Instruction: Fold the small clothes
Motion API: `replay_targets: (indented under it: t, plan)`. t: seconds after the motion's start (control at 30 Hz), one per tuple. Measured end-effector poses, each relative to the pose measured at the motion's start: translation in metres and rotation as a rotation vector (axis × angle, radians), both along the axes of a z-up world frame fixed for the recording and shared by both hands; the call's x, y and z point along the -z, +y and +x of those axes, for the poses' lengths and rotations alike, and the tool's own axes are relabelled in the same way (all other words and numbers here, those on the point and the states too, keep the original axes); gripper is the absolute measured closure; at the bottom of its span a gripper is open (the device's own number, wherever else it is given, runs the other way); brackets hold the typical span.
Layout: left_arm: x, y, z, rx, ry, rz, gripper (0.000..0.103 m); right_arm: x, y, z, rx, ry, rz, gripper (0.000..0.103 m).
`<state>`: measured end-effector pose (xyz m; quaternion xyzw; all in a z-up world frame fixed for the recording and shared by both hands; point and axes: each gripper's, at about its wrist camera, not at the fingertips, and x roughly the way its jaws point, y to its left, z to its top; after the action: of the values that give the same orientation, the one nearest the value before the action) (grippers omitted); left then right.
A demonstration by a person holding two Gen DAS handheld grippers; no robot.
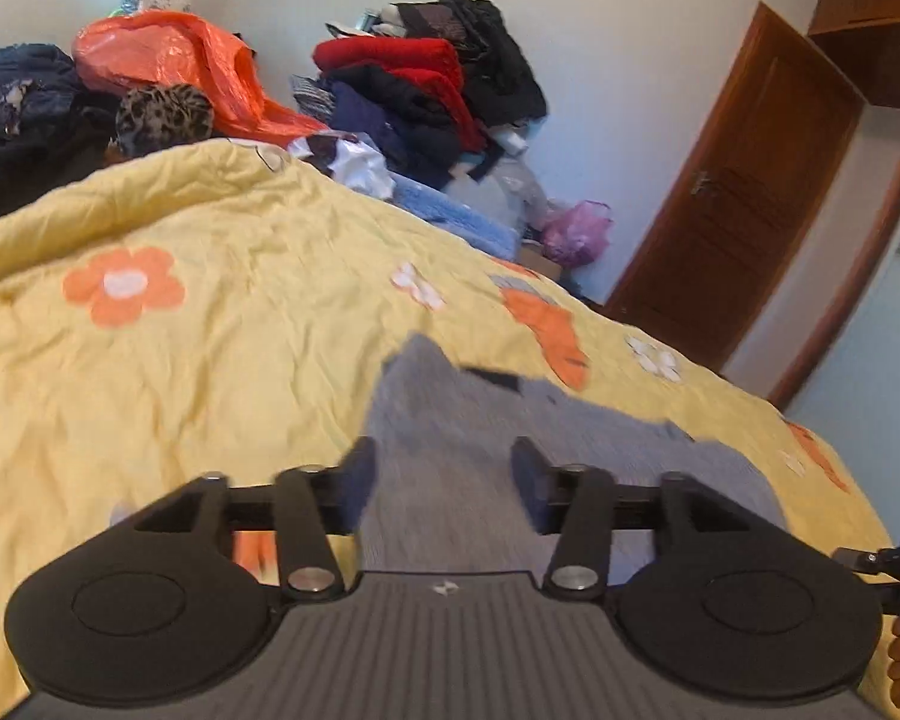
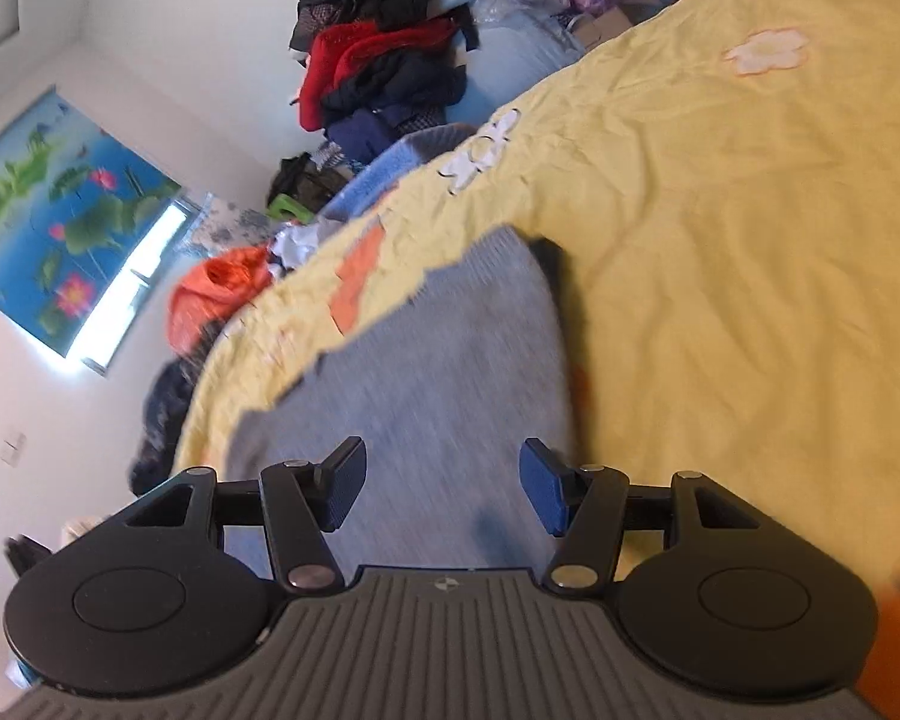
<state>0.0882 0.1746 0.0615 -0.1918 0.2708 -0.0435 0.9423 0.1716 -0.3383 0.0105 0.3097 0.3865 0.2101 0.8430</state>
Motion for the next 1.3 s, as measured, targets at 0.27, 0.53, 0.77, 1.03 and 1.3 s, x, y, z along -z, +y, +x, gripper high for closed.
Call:
replay_targets:
  t: [0.27, 0.53, 0.77, 1.03, 1.3]
  plan:
    - [0.046, -0.014, -0.068, -0.033, 0.142, -0.193, 0.034, 0.015, -0.024, -0.086, 0.083, 0.045, -0.076, 0.041]
    - [0.086, -0.002, -0.05, -0.096, 0.125, -0.803, 0.034, 0.039, -0.002, -0.066, 0.166, 0.071, 0.159, 0.047]
    - [0.063, -0.002, -0.082, -0.086, 0.138, -0.729, 0.034, 0.038, 0.021, -0.055, 0.132, 0.069, 0.131, 0.048]
    - [0.078, -0.004, -0.071, -0.192, 0.154, -0.617, 0.036, 0.038, 0.023, -0.058, 0.162, 0.06, 0.128, 0.047]
    - [0.088, -0.018, -0.02, -0.225, 0.185, -0.521, 0.096, 0.05, 0.044, -0.035, 0.174, 0.072, 0.07, 0.089]
